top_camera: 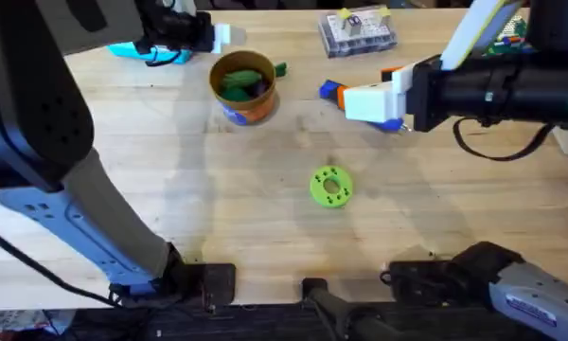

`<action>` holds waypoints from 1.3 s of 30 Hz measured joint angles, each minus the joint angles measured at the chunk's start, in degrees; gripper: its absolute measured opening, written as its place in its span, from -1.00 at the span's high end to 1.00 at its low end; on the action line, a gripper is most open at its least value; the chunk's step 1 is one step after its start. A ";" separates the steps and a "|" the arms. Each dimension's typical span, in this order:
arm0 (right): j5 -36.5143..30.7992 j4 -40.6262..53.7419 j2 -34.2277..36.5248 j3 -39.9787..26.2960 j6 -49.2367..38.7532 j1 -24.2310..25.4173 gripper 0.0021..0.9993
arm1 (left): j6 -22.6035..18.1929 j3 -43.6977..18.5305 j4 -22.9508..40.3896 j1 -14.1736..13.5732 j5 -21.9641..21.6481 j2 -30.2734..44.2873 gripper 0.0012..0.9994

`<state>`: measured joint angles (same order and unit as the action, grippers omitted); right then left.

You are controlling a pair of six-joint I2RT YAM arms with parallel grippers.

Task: Pick up the gripper from the table and insert it into the empty holder that is missing its gripper. Then pick up a screw, insert it into the mounting hole, and use the screwdriver to tighten it. Finally, clean up the table by picking up the vegetable and placing it into the bucket.

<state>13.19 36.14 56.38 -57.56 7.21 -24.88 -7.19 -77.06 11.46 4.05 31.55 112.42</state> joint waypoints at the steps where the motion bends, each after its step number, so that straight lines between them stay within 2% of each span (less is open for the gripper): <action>1: 0.00 -0.03 -0.01 0.00 0.18 0.00 -0.92 | -1.77 0.00 0.80 0.00 0.50 0.15 -0.93; 6: 0.02 -0.02 0.00 0.00 1.00 0.00 -0.92 | -7.83 -0.05 2.02 0.04 1.98 0.44 -0.97; 11: 0.02 -0.01 0.00 0.00 1.42 0.00 -0.92 | -11.41 -0.53 3.99 0.07 3.60 0.44 -0.97; 20: 0.02 -0.05 1.18 -0.02 1.43 0.00 -0.92 | -16.48 -0.63 11.50 0.00 10.17 0.44 -0.97; 23: 0.02 -0.06 2.49 -0.02 1.45 0.00 -0.92 | -17.45 -0.62 10.24 0.01 11.63 0.44 -0.97; 29: 0.04 -0.05 4.29 -0.02 1.58 0.00 -0.92 | -16.51 -0.57 0.44 0.36 19.20 0.46 -0.97; 32: 0.04 -0.05 4.37 -0.02 1.59 0.00 -0.92 | -16.10 -0.57 -1.01 0.61 21.27 0.46 -0.97; 36: 0.04 -0.06 4.37 -0.02 1.59 0.00 -0.92 | -17.98 -0.57 -0.92 0.33 20.79 0.46 -0.97; 39: 0.04 -0.07 4.39 -0.02 1.59 0.00 -0.92 | -20.07 -0.57 -1.02 -0.70 18.11 0.46 -0.97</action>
<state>13.23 36.08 60.77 -57.58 8.80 -24.88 -27.26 -77.62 10.44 3.36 49.66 112.88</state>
